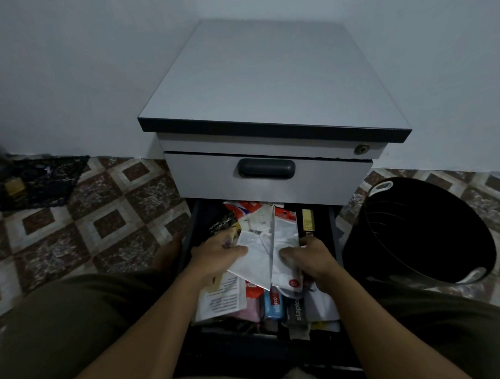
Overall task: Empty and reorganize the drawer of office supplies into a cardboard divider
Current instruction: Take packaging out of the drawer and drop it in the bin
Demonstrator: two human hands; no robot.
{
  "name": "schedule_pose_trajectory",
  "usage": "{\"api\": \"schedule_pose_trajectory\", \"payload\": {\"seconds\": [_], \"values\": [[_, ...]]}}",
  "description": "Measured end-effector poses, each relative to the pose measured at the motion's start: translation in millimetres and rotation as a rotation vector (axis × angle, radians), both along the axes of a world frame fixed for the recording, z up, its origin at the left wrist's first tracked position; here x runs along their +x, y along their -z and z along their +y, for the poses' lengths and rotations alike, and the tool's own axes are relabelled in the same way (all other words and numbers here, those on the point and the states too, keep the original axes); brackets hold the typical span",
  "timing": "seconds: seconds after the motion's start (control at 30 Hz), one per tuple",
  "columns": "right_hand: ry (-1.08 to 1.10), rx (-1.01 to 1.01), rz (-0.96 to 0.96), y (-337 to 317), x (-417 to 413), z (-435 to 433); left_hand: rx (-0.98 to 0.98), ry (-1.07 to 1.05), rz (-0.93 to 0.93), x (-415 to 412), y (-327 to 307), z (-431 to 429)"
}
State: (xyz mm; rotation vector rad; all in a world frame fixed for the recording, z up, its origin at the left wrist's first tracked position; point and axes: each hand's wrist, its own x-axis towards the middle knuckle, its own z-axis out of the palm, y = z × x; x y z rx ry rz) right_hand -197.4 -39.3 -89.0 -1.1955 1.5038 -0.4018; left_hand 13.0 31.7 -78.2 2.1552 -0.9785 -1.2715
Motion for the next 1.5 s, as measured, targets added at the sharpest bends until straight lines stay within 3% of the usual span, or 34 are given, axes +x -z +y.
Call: {"api": "schedule_pose_trajectory", "payload": {"seconds": [0.2, 0.33, 0.53, 0.9, 1.5], "values": [[0.093, -0.006, -0.186, 2, -2, 5, -0.164, -0.068, 0.022, -8, -3, 3], [0.032, 0.040, -0.207, 5, -1, 1, -0.122, -0.073, 0.063, -7, -6, 1], [-0.004, 0.041, -0.399, 7, 9, -5, -0.130, -0.041, 0.167, -3, -6, 1], [-0.112, 0.110, -0.544, 12, 17, -10, -0.112, -0.033, 0.318, 13, -1, -17], [-0.034, 0.140, -0.634, 6, 26, -6, -0.102, 0.103, 0.375, 11, -11, -24]]}}
